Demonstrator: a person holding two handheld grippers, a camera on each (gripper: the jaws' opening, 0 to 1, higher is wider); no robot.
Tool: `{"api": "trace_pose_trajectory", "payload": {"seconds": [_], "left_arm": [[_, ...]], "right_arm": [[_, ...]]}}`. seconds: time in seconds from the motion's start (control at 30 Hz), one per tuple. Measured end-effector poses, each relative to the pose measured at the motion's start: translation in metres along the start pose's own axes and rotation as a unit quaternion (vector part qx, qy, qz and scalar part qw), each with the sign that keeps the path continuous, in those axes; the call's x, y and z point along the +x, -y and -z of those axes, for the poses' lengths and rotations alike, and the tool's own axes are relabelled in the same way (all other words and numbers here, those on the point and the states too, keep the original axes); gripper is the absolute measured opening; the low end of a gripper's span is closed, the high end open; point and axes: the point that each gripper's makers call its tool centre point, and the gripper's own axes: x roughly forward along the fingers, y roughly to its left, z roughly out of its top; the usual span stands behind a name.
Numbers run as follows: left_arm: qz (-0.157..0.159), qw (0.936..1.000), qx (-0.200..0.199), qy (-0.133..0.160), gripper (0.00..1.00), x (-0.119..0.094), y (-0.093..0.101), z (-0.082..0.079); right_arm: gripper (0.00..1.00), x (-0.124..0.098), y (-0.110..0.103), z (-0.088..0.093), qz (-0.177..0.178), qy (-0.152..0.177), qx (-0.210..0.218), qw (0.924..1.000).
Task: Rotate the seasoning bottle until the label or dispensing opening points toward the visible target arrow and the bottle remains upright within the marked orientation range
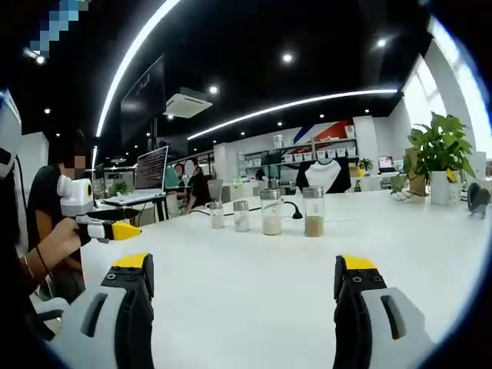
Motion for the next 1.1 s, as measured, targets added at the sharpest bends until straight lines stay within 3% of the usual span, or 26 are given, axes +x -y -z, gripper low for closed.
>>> {"api": "trace_pose_trajectory", "payload": {"seconds": [1.1], "left_arm": [[-0.003,1.0000,0.003,-0.009,1.00,0.0026,0.0000,0.0003]], "right_arm": [[0.95,-0.0028,0.0043,0.0003,0.006,-0.001,-0.005,1.0000]]}}
